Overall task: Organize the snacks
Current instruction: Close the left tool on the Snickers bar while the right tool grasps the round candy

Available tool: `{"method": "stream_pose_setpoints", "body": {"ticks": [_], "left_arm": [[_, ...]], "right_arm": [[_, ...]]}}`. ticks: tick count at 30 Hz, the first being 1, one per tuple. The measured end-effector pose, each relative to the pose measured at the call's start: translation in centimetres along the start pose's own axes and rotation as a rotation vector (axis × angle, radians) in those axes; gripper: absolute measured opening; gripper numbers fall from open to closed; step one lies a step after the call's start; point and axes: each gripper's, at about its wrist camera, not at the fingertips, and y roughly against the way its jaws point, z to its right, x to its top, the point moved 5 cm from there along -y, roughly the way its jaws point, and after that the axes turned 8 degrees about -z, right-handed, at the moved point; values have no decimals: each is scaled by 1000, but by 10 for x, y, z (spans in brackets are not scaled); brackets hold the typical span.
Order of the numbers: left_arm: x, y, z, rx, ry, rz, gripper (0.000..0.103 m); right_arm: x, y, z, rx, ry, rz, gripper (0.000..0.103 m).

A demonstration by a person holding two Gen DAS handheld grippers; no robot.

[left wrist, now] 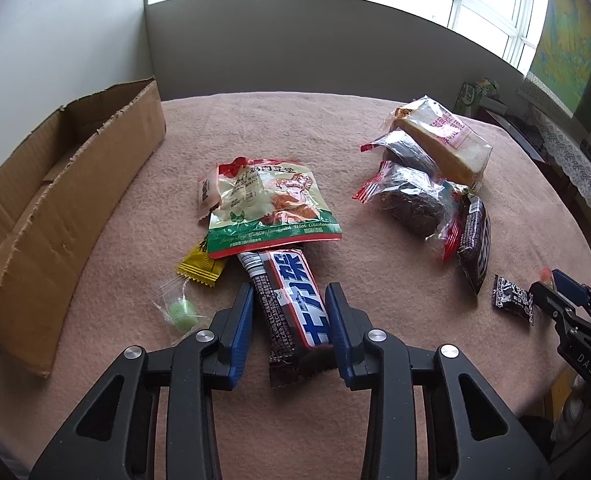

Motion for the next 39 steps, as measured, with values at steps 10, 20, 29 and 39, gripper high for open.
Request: {"method": "stream_pose_setpoints", "body": {"ticks": [10, 20, 29, 39], "left_arm": [[-6, 12, -7, -55, 29, 16, 30], [-8, 3, -7, -44, 7, -11, 30], [-2, -2, -3, 3, -13, 11, 28], [-4, 24, -12, -63, 18, 68, 28]], "right_arm": [[2, 6, 5, 47, -39, 4, 30], [2, 9, 3, 40, -38, -3, 28], [2, 11, 3, 38, -36, 1, 28], [14, 29, 1, 23, -32, 49, 28]]}}
